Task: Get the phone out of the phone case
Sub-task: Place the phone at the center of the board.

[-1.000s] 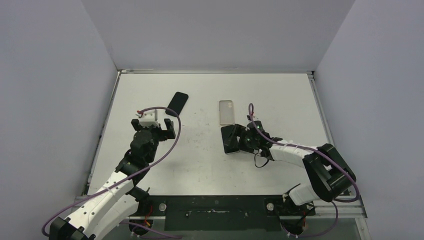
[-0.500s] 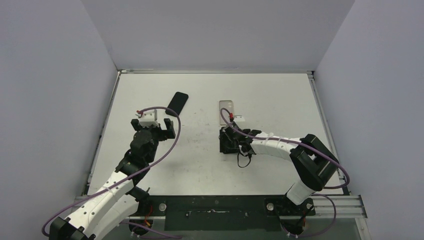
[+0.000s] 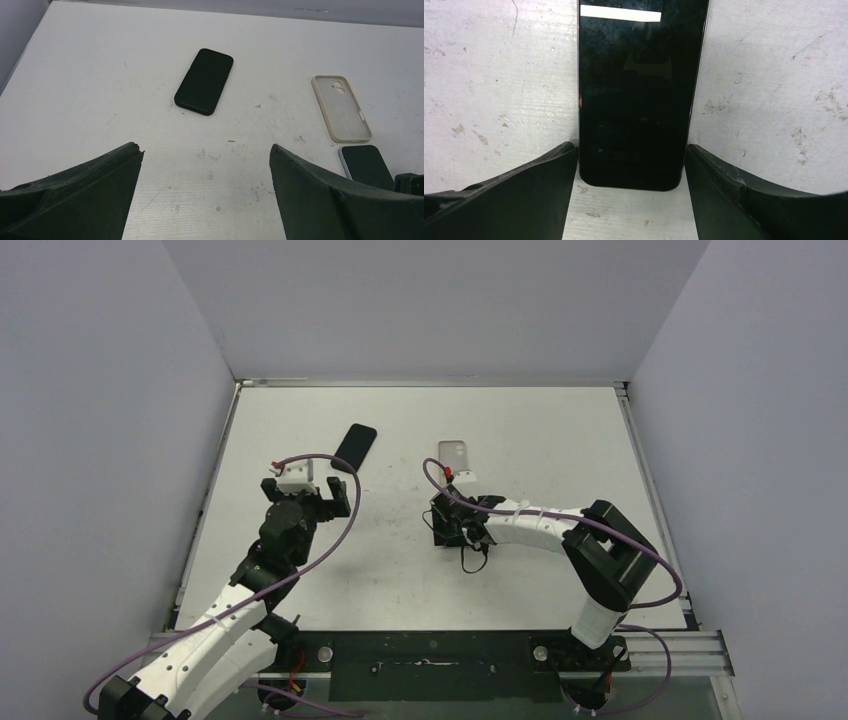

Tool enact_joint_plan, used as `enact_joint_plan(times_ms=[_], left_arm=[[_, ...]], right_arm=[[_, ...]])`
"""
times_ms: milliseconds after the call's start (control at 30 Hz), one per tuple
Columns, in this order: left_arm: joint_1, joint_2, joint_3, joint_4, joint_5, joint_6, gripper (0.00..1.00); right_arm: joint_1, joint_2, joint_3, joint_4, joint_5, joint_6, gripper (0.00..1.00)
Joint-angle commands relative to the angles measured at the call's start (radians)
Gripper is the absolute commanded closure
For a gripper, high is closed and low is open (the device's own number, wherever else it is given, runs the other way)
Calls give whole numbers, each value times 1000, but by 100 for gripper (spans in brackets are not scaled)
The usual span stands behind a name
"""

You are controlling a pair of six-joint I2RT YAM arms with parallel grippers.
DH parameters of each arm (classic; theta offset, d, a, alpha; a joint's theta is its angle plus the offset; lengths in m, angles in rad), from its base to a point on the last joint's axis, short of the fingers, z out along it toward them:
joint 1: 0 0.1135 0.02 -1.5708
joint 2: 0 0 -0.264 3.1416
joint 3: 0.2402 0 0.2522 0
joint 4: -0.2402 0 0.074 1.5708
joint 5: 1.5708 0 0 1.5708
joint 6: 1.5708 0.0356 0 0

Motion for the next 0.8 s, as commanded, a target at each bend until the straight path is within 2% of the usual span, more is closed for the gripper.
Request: enact_joint_plan(times_ms=[0,333,533,767], left_arm=[[6,-13,5,61,-5,-9,3],[6,-4,3,66,0,-13,3],[9,0,3,65,20,-9,3],[18,67,35,29,78,-2,3]], right_arm=[[-14,38,21,-17,-28,-29,35],[-59,55,41,-5,-61,-65,35],[-59,-3,53,-8,-67,-68,17],[-114,-231,35,27,-122,-151,2]])
